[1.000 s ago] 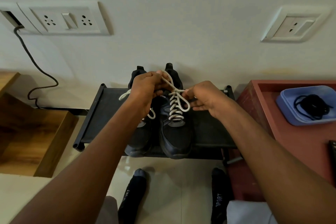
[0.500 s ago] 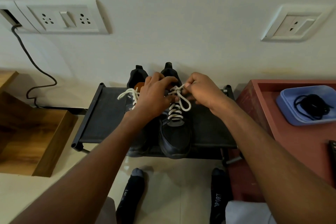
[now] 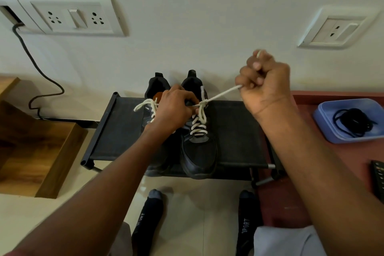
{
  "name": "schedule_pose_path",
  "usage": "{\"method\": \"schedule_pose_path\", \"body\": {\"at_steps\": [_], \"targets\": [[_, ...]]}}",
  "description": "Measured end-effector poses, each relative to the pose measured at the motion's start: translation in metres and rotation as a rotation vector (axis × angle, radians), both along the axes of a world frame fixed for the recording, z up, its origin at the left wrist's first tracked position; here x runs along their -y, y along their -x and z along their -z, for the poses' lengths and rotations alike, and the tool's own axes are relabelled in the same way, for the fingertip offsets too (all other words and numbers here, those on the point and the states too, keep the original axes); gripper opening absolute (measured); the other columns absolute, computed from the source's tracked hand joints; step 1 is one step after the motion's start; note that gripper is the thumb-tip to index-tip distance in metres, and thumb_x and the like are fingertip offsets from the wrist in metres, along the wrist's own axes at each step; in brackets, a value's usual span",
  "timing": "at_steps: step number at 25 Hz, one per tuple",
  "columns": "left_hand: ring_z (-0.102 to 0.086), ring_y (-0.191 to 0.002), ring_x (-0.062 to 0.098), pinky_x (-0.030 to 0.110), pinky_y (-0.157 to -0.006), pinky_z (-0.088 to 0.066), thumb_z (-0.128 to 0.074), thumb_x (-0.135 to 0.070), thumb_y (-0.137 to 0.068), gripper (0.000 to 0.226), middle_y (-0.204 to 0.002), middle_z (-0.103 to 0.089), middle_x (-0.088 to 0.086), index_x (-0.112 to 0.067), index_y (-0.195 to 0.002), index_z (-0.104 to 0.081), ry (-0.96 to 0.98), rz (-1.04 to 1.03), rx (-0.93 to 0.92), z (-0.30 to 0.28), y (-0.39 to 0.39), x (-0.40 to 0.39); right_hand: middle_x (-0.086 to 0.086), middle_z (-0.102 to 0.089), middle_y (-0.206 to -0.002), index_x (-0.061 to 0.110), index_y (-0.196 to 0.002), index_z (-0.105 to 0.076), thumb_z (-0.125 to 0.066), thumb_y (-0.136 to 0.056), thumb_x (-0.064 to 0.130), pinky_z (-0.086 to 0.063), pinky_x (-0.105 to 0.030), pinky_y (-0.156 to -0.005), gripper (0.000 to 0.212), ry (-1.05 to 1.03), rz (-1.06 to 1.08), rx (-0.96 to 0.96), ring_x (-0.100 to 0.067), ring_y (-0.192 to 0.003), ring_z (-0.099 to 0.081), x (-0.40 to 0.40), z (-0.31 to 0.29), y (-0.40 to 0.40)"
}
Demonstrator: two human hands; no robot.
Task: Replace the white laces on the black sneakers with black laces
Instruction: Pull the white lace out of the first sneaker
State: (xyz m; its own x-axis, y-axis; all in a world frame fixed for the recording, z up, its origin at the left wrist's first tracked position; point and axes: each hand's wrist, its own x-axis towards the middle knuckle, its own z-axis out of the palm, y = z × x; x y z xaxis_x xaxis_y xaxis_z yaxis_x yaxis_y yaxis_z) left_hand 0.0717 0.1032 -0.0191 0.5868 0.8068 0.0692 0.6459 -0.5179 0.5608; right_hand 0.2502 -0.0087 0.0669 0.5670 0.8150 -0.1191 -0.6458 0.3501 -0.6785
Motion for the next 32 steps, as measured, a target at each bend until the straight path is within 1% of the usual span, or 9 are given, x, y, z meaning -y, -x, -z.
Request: {"method": "schedule_pose_path", "body": {"at_steps": [2, 5, 7, 11, 15, 22, 25, 29, 32], "targets": [[-0.053, -0.111, 0.026, 0.034, -0.086, -0.038, -0.084, -0.036, -0.085, 0.024, -0.115, -0.058, -0.001, -0.030, -0.108, -0.080, -0.012, -0.004, -0.003, 0.000, -0.001, 0.000, 0.002, -0.050, -0.064, 0.015, -0.091, -0.057, -0.049, -0.105, 0.014, -0.023, -0.021, -0.042, 0.016, -0.011, -0.038, 0.240, -0.007, -0.043, -0.026, 0.010, -0.012, -0.001], [-0.054, -0.102, 0.021, 0.029, -0.080, -0.039, -0.087, -0.034, -0.081, 0.019, -0.106, -0.058, -0.004, -0.031, -0.100, -0.081, 0.017, -0.033, 0.052, -0.004, -0.003, 0.003, 0.007, -0.067, -0.082, 0.024, -0.099, -0.069, -0.064, -0.099, 0.027, -0.043, -0.025, -0.057, 0.006, 0.649, -0.129, 1.193, -0.004, -0.056, -0.052, 0.016, 0.020, -0.001], [-0.059, -0.087, 0.013, 0.023, -0.069, -0.041, -0.088, -0.029, -0.079, 0.015, -0.092, -0.061, -0.010, -0.029, -0.093, -0.081, 0.038, -0.055, 0.096, -0.008, -0.004, 0.007, 0.008, -0.071, -0.097, 0.028, -0.108, -0.072, -0.074, -0.094, 0.044, -0.054, -0.033, -0.078, 0.021, 0.893, -0.397, 1.531, -0.008, -0.081, -0.065, 0.009, 0.042, 0.011], [-0.074, -0.080, 0.013, 0.034, -0.079, -0.062, -0.085, -0.019, -0.084, 0.007, -0.081, -0.076, -0.006, -0.021, -0.087, -0.080, 0.261, -0.110, 0.251, -0.017, 0.005, 0.002, 0.004, -0.074, -0.098, 0.029, -0.106, -0.074, -0.081, -0.089, 0.028, -0.057, -0.036, -0.081, 0.019, 0.888, -0.472, 1.490, -0.015, -0.085, -0.068, -0.007, 0.046, 0.020], [-0.072, -0.100, 0.031, 0.040, -0.087, -0.056, -0.074, -0.022, -0.094, 0.010, -0.097, -0.077, 0.015, -0.013, -0.089, -0.075, 0.557, -0.118, 0.371, -0.028, 0.013, -0.003, -0.005, -0.064, -0.126, 0.028, -0.124, -0.069, -0.067, -0.087, 0.006, -0.056, -0.046, -0.092, 0.043, 0.960, -0.239, 1.541, -0.025, -0.111, -0.062, -0.004, 0.052, 0.010], [-0.065, -0.091, 0.022, 0.036, -0.079, -0.053, -0.062, -0.036, -0.097, 0.025, -0.080, -0.059, -0.001, -0.021, -0.077, -0.056, 0.901, -0.197, 1.026, -0.084, 0.044, -0.017, 0.014, -0.066, -0.101, 0.027, -0.107, -0.080, -0.081, -0.089, 0.018, -0.038, -0.007, -0.068, 0.021, 0.664, -0.344, 1.470, 0.001, -0.093, -0.061, -0.013, 0.052, 0.033], [-0.063, -0.053, 0.023, 0.036, -0.063, -0.052, -0.058, -0.035, -0.103, 0.038, -0.057, -0.057, 0.002, -0.014, -0.072, -0.052, 0.479, -0.414, 0.586, -0.070, 0.057, -0.023, 0.012, -0.070, -0.086, 0.021, -0.091, -0.079, -0.078, -0.092, 0.021, -0.054, -0.020, -0.080, 0.001, 0.636, -0.270, 1.402, -0.001, -0.083, -0.065, -0.017, 0.047, 0.040], [-0.070, -0.078, 0.030, 0.037, -0.064, -0.054, -0.066, -0.038, -0.094, 0.038, -0.079, -0.071, 0.014, 0.000, -0.087, -0.066, 0.315, -0.441, 0.049, -0.045, 0.067, -0.021, -0.003, -0.069, -0.078, 0.015, -0.097, -0.066, -0.066, -0.098, 0.018, -0.058, -0.039, -0.082, 0.003, 0.415, -0.160, 0.614, -0.022, -0.083, -0.071, -0.017, 0.024, 0.031], [-0.055, -0.116, 0.039, 0.044, -0.082, -0.051, -0.071, -0.038, -0.092, 0.052, -0.124, -0.056, 0.021, -0.002, -0.125, -0.054, 0.002, -0.421, -0.205, -0.041, 0.061, -0.011, 0.004, -0.067, -0.105, 0.021, -0.122, -0.067, -0.069, -0.097, 0.023, -0.051, -0.032, -0.086, 0.026, 0.575, -0.244, 1.087, -0.011, -0.095, -0.063, -0.016, 0.038, 0.028]]}}
